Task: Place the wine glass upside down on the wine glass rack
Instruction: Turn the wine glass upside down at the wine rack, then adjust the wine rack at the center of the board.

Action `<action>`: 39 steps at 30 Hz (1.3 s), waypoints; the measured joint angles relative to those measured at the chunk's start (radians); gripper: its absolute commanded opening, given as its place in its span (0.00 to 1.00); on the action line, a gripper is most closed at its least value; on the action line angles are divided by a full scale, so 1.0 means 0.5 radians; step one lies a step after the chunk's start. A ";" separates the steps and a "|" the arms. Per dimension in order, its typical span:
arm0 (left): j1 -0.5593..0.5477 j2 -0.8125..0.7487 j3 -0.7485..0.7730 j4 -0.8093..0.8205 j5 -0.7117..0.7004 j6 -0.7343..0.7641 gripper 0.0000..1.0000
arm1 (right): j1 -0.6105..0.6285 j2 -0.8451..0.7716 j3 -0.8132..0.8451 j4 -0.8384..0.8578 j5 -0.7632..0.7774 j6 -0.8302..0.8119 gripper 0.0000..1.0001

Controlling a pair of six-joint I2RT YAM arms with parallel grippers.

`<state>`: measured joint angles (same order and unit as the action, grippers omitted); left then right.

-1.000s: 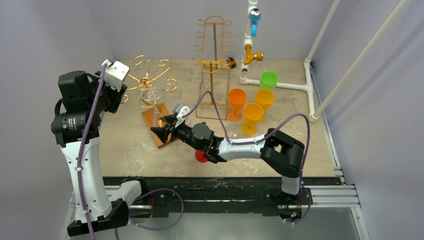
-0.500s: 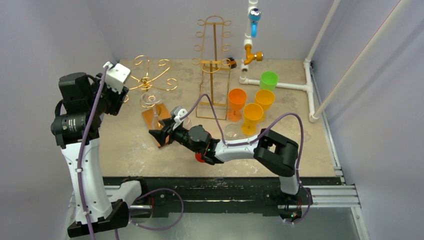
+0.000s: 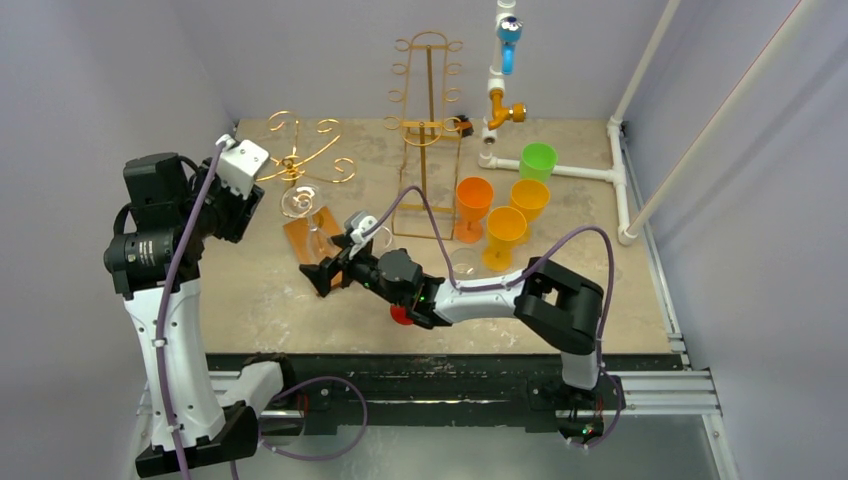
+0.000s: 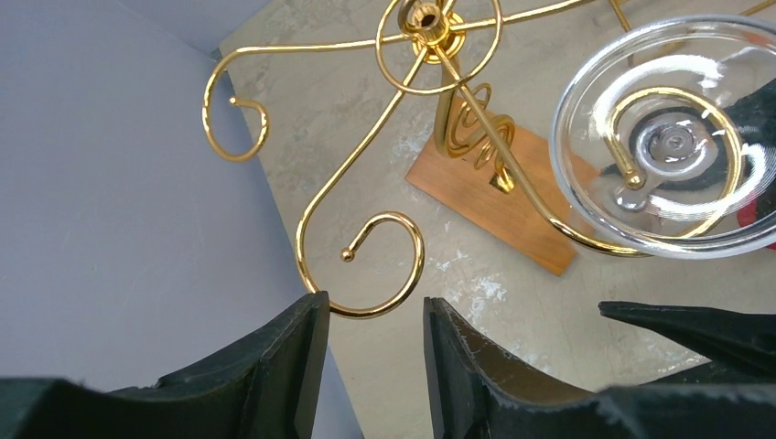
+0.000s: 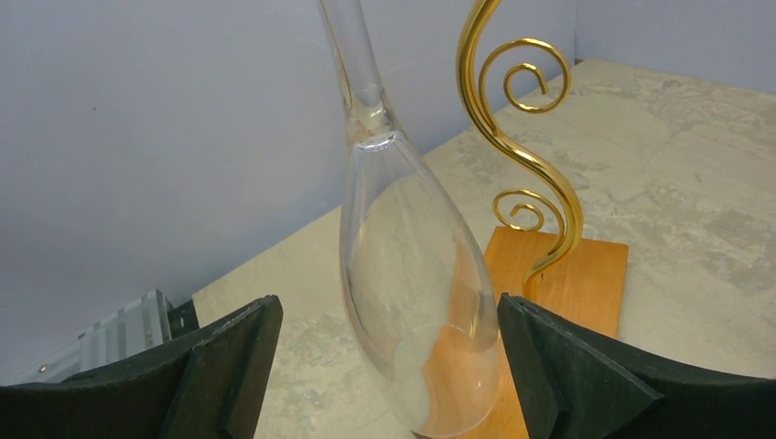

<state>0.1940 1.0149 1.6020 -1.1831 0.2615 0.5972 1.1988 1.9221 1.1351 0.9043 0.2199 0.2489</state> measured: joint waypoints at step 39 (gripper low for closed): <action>0.000 0.030 -0.133 0.249 -0.201 0.034 0.31 | -0.317 -0.568 1.186 -2.026 0.050 0.005 0.82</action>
<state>0.1940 1.0298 1.5356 -1.0584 0.1612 0.6140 1.0401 1.6379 1.7283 -0.1085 0.2447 0.2516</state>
